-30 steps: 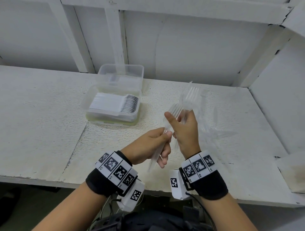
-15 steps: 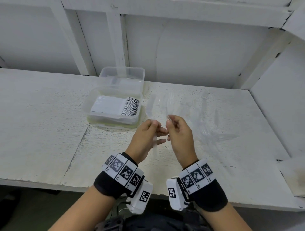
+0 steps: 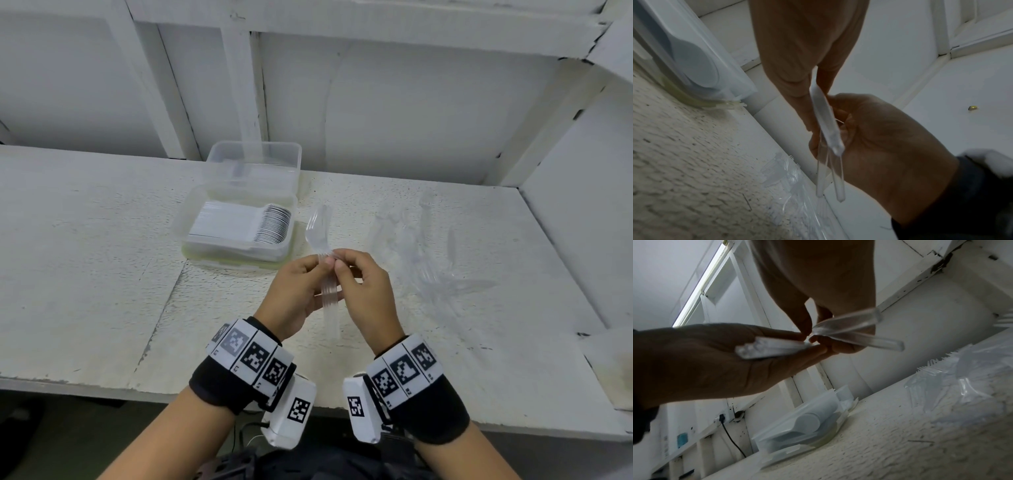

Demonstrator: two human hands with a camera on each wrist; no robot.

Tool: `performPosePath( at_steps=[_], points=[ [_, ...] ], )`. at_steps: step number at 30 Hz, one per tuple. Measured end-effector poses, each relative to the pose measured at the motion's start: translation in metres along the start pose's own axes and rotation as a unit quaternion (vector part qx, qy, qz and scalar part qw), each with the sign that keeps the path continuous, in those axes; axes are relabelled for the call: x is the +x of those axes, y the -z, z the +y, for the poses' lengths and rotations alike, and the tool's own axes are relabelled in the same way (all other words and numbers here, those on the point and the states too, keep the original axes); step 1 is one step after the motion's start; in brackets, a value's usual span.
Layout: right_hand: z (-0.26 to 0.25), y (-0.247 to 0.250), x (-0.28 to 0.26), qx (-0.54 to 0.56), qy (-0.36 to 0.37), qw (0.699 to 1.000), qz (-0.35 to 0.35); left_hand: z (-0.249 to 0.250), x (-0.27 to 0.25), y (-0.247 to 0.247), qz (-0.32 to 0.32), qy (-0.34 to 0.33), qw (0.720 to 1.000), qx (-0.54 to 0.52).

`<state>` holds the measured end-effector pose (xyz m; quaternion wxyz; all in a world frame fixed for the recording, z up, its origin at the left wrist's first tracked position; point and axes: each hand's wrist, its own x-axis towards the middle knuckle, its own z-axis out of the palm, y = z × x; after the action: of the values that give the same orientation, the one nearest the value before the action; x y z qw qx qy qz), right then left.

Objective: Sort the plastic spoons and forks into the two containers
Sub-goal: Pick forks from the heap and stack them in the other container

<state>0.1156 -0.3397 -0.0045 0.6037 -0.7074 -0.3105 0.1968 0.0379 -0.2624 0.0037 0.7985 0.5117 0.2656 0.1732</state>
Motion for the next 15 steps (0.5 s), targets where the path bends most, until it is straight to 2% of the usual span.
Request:
performPosePath(
  at_steps=[3, 6, 9, 15],
  points=[
    [-0.0051, 0.0018, -0.0003, 0.010, 0.010, 1.000, 0.002, 0.0009, 0.0037, 0.0035, 0.023, 0.006, 1.000, -0.011],
    [-0.0078, 0.0042, 0.0023, 0.040, 0.016, 0.998, 0.044, 0.0015, 0.0045, 0.0049, 0.039, 0.010, 0.999, -0.028],
    [-0.0049, 0.0033, 0.0032, 0.025, 0.011, 0.997, 0.067, 0.0006, 0.0025, 0.0028, 0.025, 0.008, 0.999, -0.025],
    [-0.0047, 0.0014, 0.0019, -0.018, 0.001, 0.998, 0.061, -0.0051, 0.0011, -0.0012, 0.014, -0.008, 1.000, 0.010]
  ],
)
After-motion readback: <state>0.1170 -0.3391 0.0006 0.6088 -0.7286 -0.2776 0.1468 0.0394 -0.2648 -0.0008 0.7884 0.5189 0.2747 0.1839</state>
